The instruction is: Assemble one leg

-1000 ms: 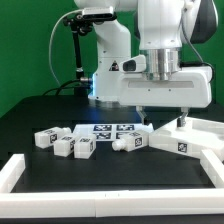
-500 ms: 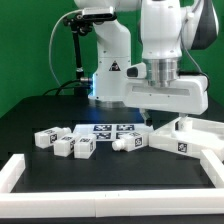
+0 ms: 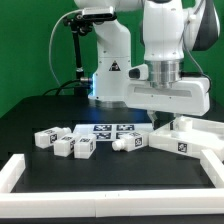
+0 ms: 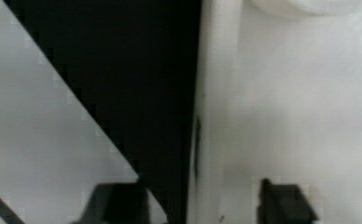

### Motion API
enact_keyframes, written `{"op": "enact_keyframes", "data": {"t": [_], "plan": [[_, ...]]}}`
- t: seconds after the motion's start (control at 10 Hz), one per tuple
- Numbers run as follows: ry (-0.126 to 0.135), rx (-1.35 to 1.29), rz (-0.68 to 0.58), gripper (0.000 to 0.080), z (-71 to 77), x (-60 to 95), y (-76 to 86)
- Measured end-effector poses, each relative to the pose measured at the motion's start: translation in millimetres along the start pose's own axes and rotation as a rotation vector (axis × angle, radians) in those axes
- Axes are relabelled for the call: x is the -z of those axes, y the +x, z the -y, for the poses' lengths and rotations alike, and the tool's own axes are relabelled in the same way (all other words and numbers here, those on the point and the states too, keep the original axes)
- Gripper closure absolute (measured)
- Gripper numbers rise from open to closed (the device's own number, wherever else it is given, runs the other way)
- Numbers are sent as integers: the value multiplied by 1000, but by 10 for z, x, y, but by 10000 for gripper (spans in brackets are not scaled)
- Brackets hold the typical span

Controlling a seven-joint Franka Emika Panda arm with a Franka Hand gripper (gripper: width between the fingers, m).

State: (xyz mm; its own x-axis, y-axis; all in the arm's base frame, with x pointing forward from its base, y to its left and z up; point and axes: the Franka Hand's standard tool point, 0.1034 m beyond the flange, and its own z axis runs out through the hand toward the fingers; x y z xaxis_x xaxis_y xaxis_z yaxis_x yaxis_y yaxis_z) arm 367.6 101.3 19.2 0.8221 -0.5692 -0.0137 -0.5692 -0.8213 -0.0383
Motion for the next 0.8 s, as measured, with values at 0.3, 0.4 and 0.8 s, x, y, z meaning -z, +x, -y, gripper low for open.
{"op": "enact_keyframes", "data": {"t": [0.3,0.4,0.8], "plan": [[1,37,7,747,-37,26,49],[4,43,21,747,-23,78,53],[74,94,70,747,-17,522,412]]}}
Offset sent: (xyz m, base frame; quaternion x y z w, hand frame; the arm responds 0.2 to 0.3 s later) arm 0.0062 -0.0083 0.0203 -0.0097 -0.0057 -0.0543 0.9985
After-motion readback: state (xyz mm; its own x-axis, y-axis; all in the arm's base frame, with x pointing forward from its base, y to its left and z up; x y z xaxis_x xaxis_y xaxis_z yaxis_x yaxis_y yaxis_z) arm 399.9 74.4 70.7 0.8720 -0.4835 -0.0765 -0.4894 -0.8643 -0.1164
